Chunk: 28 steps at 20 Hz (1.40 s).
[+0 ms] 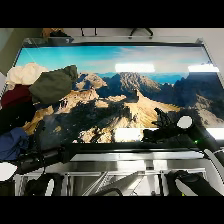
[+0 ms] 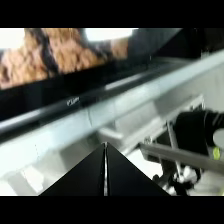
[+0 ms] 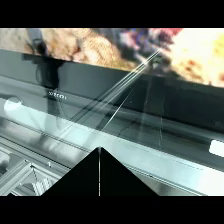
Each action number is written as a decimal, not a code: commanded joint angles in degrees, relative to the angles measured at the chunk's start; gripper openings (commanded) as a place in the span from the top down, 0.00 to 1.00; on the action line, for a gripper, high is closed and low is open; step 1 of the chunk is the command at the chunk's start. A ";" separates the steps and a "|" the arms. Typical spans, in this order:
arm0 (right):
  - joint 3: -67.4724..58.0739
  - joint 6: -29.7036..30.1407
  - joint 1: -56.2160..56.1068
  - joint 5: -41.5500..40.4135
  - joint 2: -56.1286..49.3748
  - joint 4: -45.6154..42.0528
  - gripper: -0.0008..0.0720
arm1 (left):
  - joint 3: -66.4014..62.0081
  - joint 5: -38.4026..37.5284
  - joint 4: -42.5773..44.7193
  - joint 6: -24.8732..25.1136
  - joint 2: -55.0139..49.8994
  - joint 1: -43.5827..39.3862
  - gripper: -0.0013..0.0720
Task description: Fold the shirts.
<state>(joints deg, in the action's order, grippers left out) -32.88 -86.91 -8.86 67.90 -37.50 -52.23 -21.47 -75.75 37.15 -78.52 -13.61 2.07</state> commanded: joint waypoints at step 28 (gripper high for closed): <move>-1.03 1.44 1.55 -12.17 -5.14 10.05 0.71 | -82.27 1.11 10.25 8.79 -85.00 9.68 0.97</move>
<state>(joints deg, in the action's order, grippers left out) -33.15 -86.94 -8.43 55.99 -42.61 -43.05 -97.41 -66.11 53.45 -69.84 -101.12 16.27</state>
